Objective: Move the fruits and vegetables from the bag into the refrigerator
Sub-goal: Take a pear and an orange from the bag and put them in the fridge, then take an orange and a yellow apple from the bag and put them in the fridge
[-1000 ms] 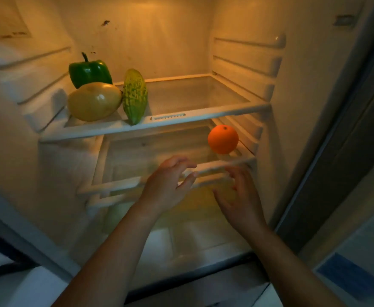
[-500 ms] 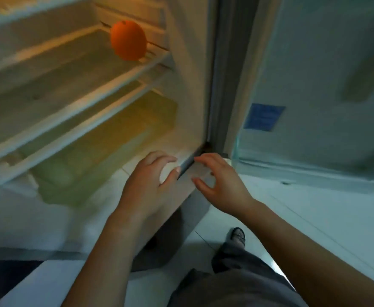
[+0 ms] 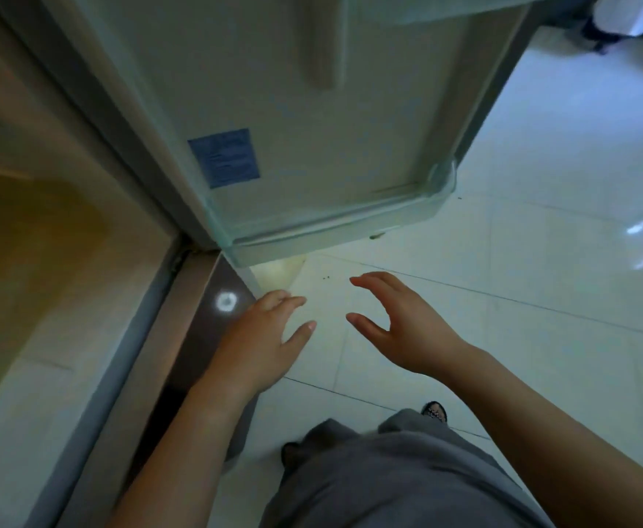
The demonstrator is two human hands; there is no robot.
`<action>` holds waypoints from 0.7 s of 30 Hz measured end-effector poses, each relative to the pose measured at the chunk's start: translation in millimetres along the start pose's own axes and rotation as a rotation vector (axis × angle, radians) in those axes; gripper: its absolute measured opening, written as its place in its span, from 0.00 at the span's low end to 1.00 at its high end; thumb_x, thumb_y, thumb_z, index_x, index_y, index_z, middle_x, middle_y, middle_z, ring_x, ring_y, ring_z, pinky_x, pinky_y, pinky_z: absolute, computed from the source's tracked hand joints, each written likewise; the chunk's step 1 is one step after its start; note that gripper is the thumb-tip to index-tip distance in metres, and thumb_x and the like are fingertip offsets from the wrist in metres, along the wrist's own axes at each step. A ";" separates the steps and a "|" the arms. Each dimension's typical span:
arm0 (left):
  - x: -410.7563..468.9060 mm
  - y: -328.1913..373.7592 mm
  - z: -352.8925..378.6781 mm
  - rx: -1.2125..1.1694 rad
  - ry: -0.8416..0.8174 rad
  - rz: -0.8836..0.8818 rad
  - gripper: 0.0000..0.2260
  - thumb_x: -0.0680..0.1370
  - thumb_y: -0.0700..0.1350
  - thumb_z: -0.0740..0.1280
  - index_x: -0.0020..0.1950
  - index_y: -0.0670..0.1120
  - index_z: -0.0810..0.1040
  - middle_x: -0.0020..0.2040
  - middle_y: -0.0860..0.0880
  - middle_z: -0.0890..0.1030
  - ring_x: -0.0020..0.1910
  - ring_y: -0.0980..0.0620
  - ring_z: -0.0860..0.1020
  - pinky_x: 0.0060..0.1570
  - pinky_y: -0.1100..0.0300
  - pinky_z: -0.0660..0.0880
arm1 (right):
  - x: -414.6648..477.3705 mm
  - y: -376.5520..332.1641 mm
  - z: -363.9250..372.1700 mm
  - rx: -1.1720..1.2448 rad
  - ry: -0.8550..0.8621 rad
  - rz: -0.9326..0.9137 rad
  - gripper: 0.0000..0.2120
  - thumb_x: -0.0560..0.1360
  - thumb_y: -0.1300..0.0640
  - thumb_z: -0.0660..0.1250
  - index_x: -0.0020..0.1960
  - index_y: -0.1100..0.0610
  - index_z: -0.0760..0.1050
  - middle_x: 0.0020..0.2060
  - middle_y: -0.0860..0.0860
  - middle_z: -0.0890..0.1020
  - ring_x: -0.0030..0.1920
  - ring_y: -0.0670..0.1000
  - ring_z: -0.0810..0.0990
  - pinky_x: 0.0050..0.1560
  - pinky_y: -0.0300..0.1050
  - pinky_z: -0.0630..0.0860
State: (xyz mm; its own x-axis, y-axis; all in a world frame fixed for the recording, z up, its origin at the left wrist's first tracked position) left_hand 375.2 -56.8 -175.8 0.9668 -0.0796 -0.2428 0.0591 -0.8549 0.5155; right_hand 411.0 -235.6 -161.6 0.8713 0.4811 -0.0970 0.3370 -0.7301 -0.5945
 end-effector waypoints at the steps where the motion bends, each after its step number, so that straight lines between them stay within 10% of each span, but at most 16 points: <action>1: 12.0 16.3 12.3 0.006 -0.036 0.016 0.21 0.78 0.56 0.59 0.70 0.51 0.67 0.72 0.51 0.65 0.71 0.53 0.61 0.69 0.59 0.58 | -6.5 18.2 -11.5 0.006 0.009 0.026 0.25 0.77 0.44 0.61 0.71 0.50 0.62 0.69 0.46 0.67 0.67 0.46 0.68 0.61 0.33 0.61; 21: 268.5 295.7 164.8 -0.099 -0.229 0.050 0.17 0.78 0.56 0.60 0.65 0.54 0.71 0.67 0.56 0.70 0.65 0.58 0.68 0.61 0.64 0.63 | -9.8 347.4 -200.3 0.170 0.038 0.281 0.21 0.77 0.43 0.59 0.68 0.49 0.66 0.66 0.44 0.70 0.63 0.44 0.71 0.60 0.37 0.67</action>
State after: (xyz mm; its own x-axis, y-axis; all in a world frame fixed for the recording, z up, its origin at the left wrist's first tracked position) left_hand 611.3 -415.4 -224.0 0.8881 -0.2445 -0.3892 0.0473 -0.7936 0.6066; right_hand 591.0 -591.1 -207.3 0.9355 0.2519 -0.2479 0.0203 -0.7386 -0.6739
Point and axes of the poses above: each hand's wrist, its own x-axis towards the middle knuckle, its own z-axis out of the palm, y = z × x, the point moved 5 cm from there along x, towards the middle knuckle
